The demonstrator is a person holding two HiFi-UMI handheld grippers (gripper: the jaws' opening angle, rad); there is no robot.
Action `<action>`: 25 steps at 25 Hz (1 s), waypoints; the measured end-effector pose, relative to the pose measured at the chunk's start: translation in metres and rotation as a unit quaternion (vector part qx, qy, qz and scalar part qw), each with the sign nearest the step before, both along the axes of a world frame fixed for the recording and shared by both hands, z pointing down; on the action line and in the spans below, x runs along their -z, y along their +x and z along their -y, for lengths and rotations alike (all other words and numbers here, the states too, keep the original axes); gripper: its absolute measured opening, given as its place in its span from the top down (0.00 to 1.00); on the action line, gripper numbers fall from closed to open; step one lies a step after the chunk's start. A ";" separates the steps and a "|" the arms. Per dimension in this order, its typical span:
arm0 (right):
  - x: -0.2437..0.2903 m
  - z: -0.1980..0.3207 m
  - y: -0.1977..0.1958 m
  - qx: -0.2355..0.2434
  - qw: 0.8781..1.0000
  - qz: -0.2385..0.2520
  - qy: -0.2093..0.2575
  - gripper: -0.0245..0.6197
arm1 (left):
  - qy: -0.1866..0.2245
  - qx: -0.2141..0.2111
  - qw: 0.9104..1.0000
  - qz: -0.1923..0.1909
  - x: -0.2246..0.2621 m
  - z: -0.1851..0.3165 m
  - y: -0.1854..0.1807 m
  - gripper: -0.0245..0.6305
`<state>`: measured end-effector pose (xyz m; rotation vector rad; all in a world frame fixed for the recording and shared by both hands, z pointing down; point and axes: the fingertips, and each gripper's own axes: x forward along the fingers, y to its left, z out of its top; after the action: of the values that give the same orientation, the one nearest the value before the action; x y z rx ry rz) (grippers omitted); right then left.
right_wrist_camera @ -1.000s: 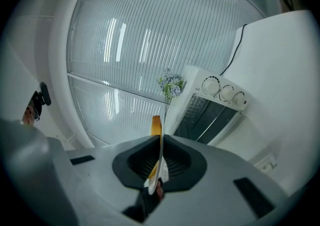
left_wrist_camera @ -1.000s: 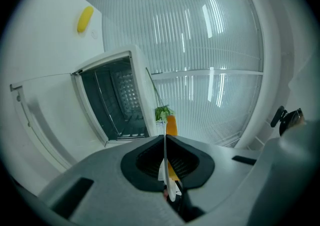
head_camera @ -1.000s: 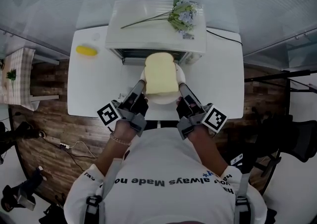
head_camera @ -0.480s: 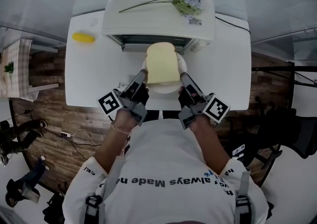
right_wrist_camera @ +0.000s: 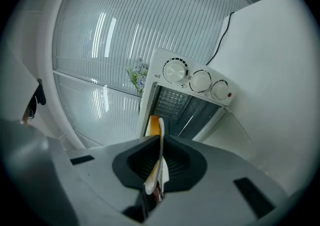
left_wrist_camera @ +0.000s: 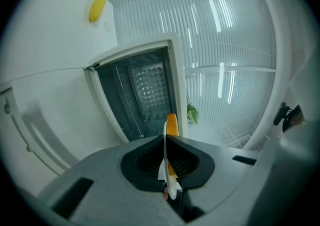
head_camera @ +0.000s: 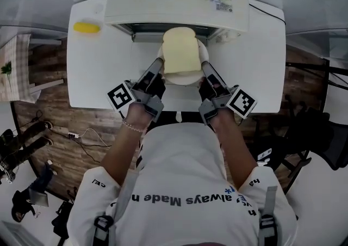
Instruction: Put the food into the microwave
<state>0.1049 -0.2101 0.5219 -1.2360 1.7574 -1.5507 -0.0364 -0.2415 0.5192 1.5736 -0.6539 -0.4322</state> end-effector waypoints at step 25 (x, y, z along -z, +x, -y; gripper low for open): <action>-0.103 0.087 0.009 -0.027 0.999 -0.008 -0.041 0.93 | -0.020 0.006 1.000 0.019 -0.100 0.092 0.008 0.93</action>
<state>0.1143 -0.2969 0.6248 -1.3274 1.6717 -1.5993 -0.0281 -0.3334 0.6192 1.5440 -0.6977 -0.3970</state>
